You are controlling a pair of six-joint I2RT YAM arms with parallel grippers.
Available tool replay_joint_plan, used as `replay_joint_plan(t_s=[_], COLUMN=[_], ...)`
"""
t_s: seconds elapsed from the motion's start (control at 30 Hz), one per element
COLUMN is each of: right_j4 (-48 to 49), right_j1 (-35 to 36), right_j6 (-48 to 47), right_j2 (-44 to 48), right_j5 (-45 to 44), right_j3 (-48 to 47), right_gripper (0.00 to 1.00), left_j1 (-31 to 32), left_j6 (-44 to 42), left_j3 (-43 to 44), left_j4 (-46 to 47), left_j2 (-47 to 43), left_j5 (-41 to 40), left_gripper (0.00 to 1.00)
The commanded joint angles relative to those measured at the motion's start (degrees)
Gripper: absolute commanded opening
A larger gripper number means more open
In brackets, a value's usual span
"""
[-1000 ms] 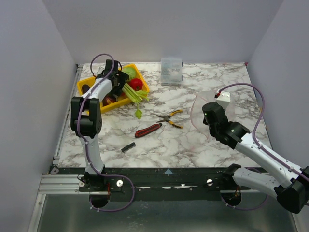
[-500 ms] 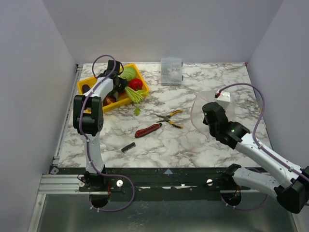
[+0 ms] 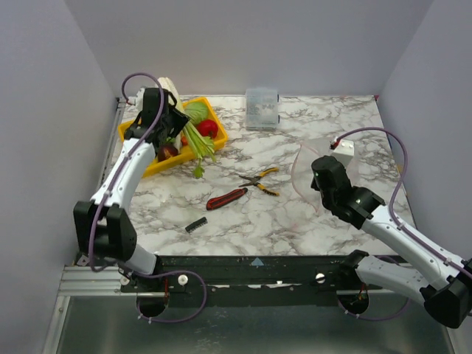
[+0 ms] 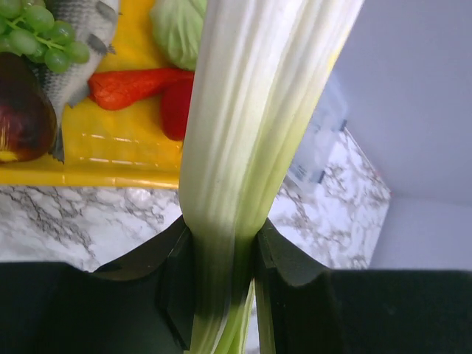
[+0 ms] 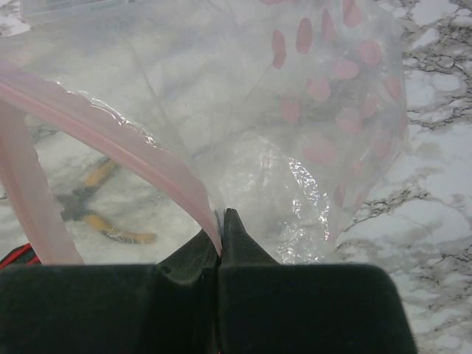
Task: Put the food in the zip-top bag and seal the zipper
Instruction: Place the fake vegetable in the zipper food storage bag.
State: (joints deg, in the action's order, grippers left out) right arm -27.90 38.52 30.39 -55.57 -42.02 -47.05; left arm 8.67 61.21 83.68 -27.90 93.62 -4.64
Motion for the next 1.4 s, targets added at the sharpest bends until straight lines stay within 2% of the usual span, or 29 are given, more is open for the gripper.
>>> replay_joint_plan(t_s=[0.0,0.17,0.3,0.4,0.5,0.67,0.8,1.0,1.27,1.37], right_j4=[1.7,2.4,2.0,1.6,0.0,-4.8,-4.0,-4.4,-2.3,-2.1], right_j1=[-0.2,-0.2,-0.2,-0.2,-0.2,-0.2,-0.2,-0.2,-0.2,-0.2], right_j6=[-0.6,0.5,4.2,7.0,10.8,21.2,25.4,28.5,32.9,35.3], right_j2=[2.1,2.1,0.8,-0.2,-1.2,-2.7,-2.9,-3.9,-3.5,-2.8], right_j5=[1.9,4.9,8.1,10.6,11.1,10.8,13.3,13.0,17.1,18.3], right_j3=[1.0,1.5,0.2,-1.3,-3.2,-6.3,-6.7,-7.2,-7.1,-7.3], right_gripper=[0.01,0.01,0.01,0.01,0.01,0.01,0.0,0.01,0.01,0.01], left_j1=[2.0,7.2,14.6,20.0,24.6,31.8,35.7,38.2,38.9,39.8], left_j6=[-4.7,-4.6,-2.0,0.0,-0.6,-3.8,-7.3,-9.4,-6.1,-8.3], left_j3=[-12.8,-29.1,-41.4,-46.0,-46.8,-47.5,-45.2,-41.9,-39.0,-37.6], left_j4=[11.5,32.5,61.4,79.5,95.6,118.5,119.2,119.1,119.2,119.2], left_j2=[-14.7,-28.8,-34.1,-32.1,-27.7,-18.8,-16.8,-16.2,-13.0,-11.4], left_j5=[2.7,4.6,4.0,2.7,1.9,-5.4,-7.5,-8.4,-8.3,-7.7], left_gripper=[0.0,0.0,0.0,0.0,0.0,0.0,0.0,0.0,0.0,0.0])
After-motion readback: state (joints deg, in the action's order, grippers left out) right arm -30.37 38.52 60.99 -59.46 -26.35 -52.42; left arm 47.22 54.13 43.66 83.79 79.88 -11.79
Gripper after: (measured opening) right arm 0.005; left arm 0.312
